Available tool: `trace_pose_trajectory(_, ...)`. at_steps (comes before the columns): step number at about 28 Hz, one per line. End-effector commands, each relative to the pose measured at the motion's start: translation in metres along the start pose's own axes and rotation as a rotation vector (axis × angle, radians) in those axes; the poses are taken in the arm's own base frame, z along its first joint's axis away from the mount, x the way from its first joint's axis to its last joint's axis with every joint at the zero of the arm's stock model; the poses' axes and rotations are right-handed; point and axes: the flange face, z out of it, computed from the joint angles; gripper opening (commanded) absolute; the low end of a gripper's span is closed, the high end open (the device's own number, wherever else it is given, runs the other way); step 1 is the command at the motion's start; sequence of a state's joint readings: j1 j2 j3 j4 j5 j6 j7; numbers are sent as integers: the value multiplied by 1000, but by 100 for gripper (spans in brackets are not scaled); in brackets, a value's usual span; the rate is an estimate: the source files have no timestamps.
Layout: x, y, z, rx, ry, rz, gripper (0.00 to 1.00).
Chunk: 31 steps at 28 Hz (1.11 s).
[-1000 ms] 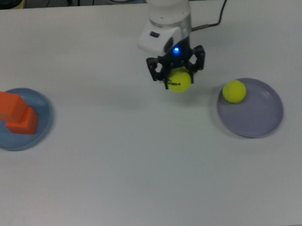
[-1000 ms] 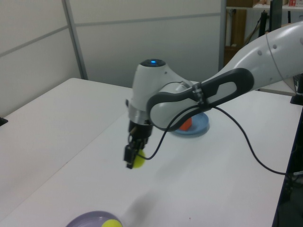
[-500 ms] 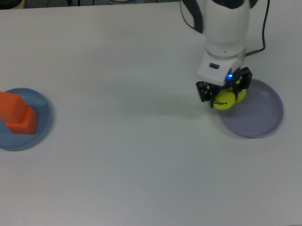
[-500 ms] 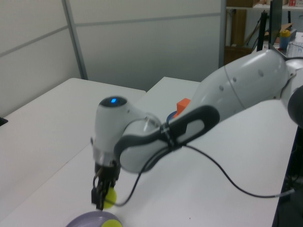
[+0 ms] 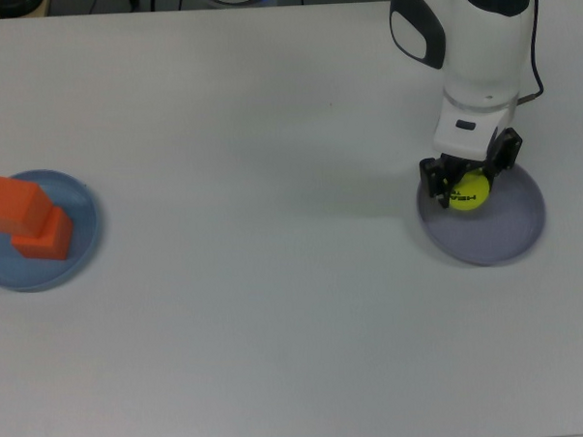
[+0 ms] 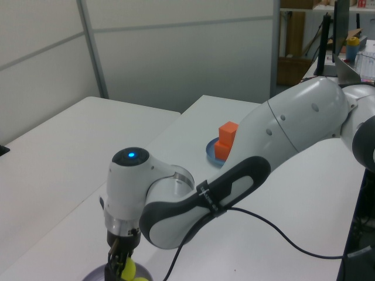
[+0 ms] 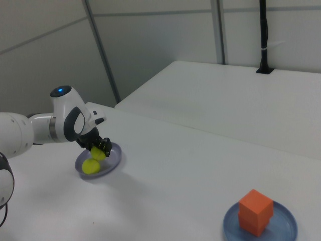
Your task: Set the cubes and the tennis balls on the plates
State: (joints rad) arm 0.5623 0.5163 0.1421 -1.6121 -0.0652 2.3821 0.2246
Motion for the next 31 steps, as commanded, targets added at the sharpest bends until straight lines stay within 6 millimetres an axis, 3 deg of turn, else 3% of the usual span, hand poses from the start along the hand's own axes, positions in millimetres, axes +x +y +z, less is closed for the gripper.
trace_pose_trajectory(1,1,-13,16,-34,19,-5,10)
trace_pose_trajectory(2,0,-13,17,-38,20,-5,27)
trace_pose_trajectory(3,0,-13,17,-39,20,-3,57)
trace_pose_trajectory(4,0,-13,17,-39,20,0,98)
trace_pose_trajectory(10,2,-13,4,-41,32,5,100)
trace_pose_trajectory(15,3,-3,-41,-58,22,27,100)
trace_pose_trajectory(16,3,10,-63,-75,0,50,100)
trace_pose_trajectory(20,-3,37,-108,-111,-55,98,100)
trace_pose_trajectory(21,-4,56,-128,-121,-65,138,100)
trace_pose_trajectory(26,-20,126,-168,-147,-95,266,100)
trace_pose_trajectory(27,-33,154,-179,-157,-97,313,100)
trace_pose_trajectory(31,-62,215,-202,-186,-93,407,100)
